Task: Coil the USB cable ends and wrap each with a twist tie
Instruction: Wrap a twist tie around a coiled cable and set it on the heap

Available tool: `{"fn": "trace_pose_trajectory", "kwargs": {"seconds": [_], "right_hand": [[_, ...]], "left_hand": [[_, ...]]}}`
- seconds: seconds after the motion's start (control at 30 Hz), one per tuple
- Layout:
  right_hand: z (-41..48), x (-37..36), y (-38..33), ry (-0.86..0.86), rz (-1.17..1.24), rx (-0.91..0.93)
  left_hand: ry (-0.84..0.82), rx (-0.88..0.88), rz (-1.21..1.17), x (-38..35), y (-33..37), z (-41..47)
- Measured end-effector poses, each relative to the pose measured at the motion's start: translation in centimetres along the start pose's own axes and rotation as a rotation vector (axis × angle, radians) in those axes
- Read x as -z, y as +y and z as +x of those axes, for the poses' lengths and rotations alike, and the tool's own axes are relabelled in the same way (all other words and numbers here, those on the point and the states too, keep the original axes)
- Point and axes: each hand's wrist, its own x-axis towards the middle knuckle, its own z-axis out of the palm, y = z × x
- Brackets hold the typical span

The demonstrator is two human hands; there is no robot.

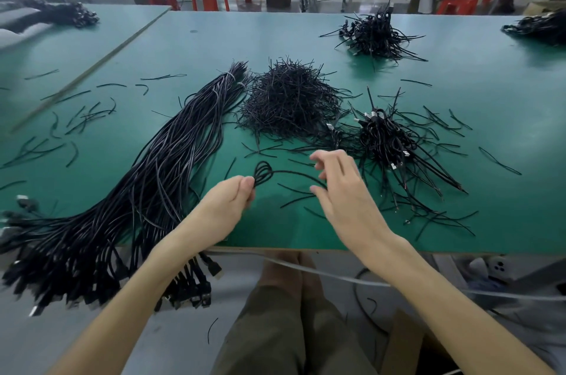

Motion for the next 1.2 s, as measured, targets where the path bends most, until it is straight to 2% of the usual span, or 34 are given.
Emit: {"fn": "trace_pose_trajectory", "kwargs": {"seconds": [0.1,0.2,0.33,0.53,0.7,0.8,0.93,1.03,1.2], "right_hand": [[-0.3,0.2,1.0,-0.066,-0.123,-0.021],[-0.8,0.4,2.0,-0.113,-0.213,-0.056],[-1.5,1.4,3.8,-0.155,-0.258,-0.166],[-0.9,2.3,4.3,-0.127,-0.568,-0.241],[-0.3,0.4,2.1,-0.150,-0.456,-0.136],[0.2,-1.3,1.8,-0.199,-0.404,-0.155],[0.7,-1.9,2.3,-0.173,-0.282,-0.200],[0.7,-1.9,2.3,-0.187,-0.347,-0.166],[0.1,-1.9,2.2,-0.108,-0.379,-0.178]], "left_hand": [[0.021,0.066,-0.195,0.0,0.1,0.4],[0.001,0.093,-0.274,-0.2,0.4,0.4],[-0.022,0.098,-0.265,-0.5,0.2,0.4],[-0.019,0.120,-0.284,-0.7,0.1,0.5],[-0.027,0.109,-0.265,-0.9,0.8,0.3],[-0.020,0.103,-0.279,-0.9,1.2,0.0],[-0.022,0.114,-0.300,-1.0,1.5,-0.2],[-0.013,0.119,-0.308,-1.3,1.5,-0.1],[0.023,0.179,-0.344,-1.6,0.9,0.5]]}}
